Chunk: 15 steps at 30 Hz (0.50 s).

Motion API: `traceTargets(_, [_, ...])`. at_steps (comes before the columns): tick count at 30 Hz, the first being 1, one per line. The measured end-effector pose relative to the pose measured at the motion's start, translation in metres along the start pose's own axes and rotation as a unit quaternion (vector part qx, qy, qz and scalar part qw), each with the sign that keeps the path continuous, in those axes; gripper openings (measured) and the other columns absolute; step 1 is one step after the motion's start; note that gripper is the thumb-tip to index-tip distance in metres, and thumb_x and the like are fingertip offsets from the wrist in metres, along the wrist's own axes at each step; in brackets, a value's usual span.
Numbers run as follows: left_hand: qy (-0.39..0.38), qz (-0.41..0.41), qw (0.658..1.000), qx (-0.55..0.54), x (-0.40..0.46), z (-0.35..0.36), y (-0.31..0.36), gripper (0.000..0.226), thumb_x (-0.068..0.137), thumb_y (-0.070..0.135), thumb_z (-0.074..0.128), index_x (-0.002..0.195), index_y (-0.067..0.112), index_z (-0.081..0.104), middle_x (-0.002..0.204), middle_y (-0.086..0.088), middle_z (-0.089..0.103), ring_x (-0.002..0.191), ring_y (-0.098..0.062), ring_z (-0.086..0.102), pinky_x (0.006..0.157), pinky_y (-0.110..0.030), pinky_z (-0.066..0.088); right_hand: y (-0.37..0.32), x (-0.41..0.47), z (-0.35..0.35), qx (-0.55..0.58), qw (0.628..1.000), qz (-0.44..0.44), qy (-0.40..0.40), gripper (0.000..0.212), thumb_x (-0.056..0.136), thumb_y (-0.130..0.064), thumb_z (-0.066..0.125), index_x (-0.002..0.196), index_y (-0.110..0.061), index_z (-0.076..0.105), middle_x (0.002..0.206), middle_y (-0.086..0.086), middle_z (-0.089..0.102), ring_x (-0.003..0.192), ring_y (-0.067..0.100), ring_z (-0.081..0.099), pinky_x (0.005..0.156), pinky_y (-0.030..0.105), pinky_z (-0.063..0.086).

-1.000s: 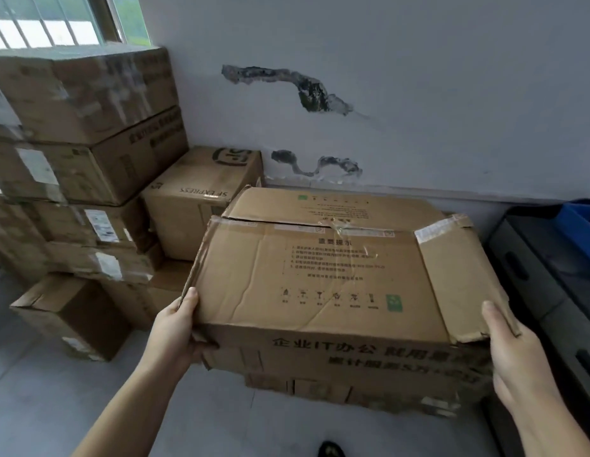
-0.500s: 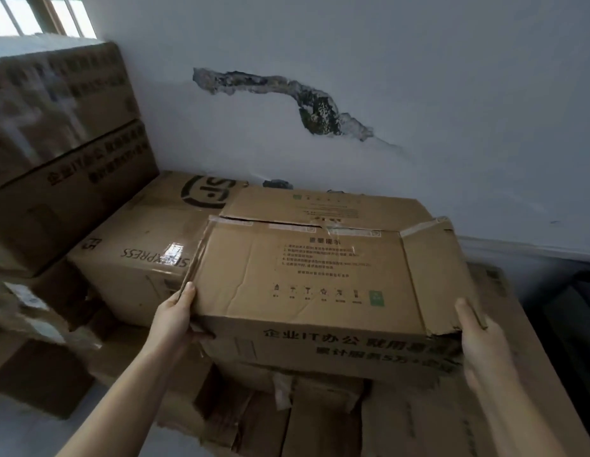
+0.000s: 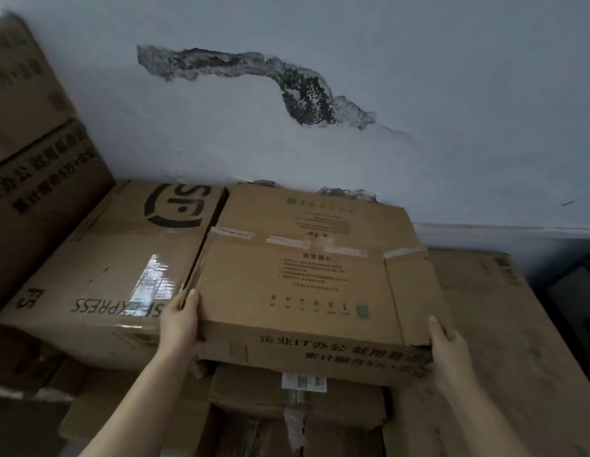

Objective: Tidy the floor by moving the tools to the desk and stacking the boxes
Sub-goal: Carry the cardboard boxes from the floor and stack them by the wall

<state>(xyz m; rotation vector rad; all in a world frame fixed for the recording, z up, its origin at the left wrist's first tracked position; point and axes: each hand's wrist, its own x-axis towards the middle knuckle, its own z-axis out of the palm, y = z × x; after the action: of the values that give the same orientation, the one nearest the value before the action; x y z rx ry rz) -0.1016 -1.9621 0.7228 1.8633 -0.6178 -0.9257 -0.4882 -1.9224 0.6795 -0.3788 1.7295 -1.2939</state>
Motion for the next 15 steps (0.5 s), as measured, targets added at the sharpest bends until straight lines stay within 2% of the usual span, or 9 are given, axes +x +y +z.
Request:
traceTargets(2, [0.008, 0.019, 0.997, 0.076, -0.001, 0.002, -0.016, 0.044, 0.094, 0.021, 0.052, 0.137, 0.009, 0.046, 0.136, -0.014, 0.051, 0.122, -0.034, 0.048, 0.103, -0.05, 0.04, 0.026, 0.003, -0.004, -0.011, 0.999, 0.036, 0.005, 0.099, 0.071, -0.068, 0.06, 0.148, -0.017, 0.025, 0.15, 0.006, 0.036, 0.133, 0.031, 0.039, 0.107, 0.051, 0.035])
traceTargets(3, [0.007, 0.016, 0.994, 0.112, -0.003, 0.003, -0.021, 0.048, 0.094, 0.018, 0.052, 0.14, 0.009, 0.04, 0.14, -0.015, 0.047, 0.125, -0.034, 0.045, 0.105, -0.048, 0.037, 0.027, -0.005, -0.002, -0.02, 0.998, 0.054, 0.005, 0.102, 0.07, -0.067, 0.059, 0.15, -0.018, 0.019, 0.152, 0.006, 0.031, 0.135, 0.031, 0.035, 0.109, 0.052, 0.033])
traceTargets(6, [-0.019, 0.024, 0.982, 0.186, -0.01, 0.002, -0.035, 0.058, 0.094, 0.009, 0.051, 0.146, 0.007, 0.027, 0.149, -0.016, 0.034, 0.136, -0.034, 0.032, 0.11, -0.044, 0.028, 0.021, -0.01, 0.006, -0.047, 0.998, 0.049, 0.0, 0.086, 0.087, -0.05, 0.057, 0.151, -0.016, 0.011, 0.155, 0.007, 0.023, 0.138, 0.031, 0.029, 0.111, 0.047, 0.03])
traceTargets(8, [-0.028, 0.056, 0.97, 0.237, -0.016, 0.002, -0.041, 0.055, 0.094, 0.008, 0.05, 0.145, 0.004, 0.03, 0.151, -0.017, 0.027, 0.139, -0.033, 0.026, 0.113, -0.043, 0.025, 0.018, -0.004, 0.007, -0.06, 0.998, 0.027, -0.011, 0.081, 0.089, -0.042, 0.058, 0.151, -0.014, 0.014, 0.154, 0.007, 0.026, 0.137, 0.029, 0.031, 0.111, 0.044, 0.031])
traceTargets(10, [-0.023, 0.095, 0.958, 0.27, -0.023, 0.004, -0.044, 0.047, 0.094, 0.008, 0.049, 0.14, 0.003, 0.04, 0.154, -0.016, 0.018, 0.141, -0.032, 0.018, 0.114, -0.043, 0.021, 0.016, -0.003, 0.01, -0.085, 0.996, 0.029, -0.023, 0.08, 0.086, -0.041, 0.063, 0.149, -0.011, 0.024, 0.149, 0.007, 0.035, 0.131, 0.029, 0.039, 0.109, 0.043, 0.035])
traceTargets(13, [-0.04, 0.119, 0.955, 0.268, -0.037, 0.004, -0.041, 0.045, 0.094, 0.008, 0.048, 0.139, 0.006, 0.042, 0.156, -0.013, 0.013, 0.143, -0.028, 0.01, 0.115, -0.043, 0.019, 0.015, -0.009, 0.011, -0.138, 0.99, 0.013, -0.008, 0.067, 0.091, -0.031, 0.06, 0.145, -0.006, 0.031, 0.142, 0.005, 0.042, 0.129, 0.029, 0.042, 0.107, 0.038, 0.034])
traceTargets(15, [-0.065, 0.113, 0.959, 0.252, -0.044, -0.002, -0.035, 0.047, 0.095, 0.011, 0.047, 0.141, 0.01, 0.04, 0.155, -0.013, 0.016, 0.142, -0.028, 0.016, 0.113, -0.042, 0.022, 0.013, -0.015, 0.01, -0.166, 0.986, -0.012, -0.005, 0.071, 0.09, -0.031, 0.061, 0.147, -0.007, 0.025, 0.147, 0.008, 0.038, 0.131, 0.029, 0.039, 0.109, 0.04, 0.033])
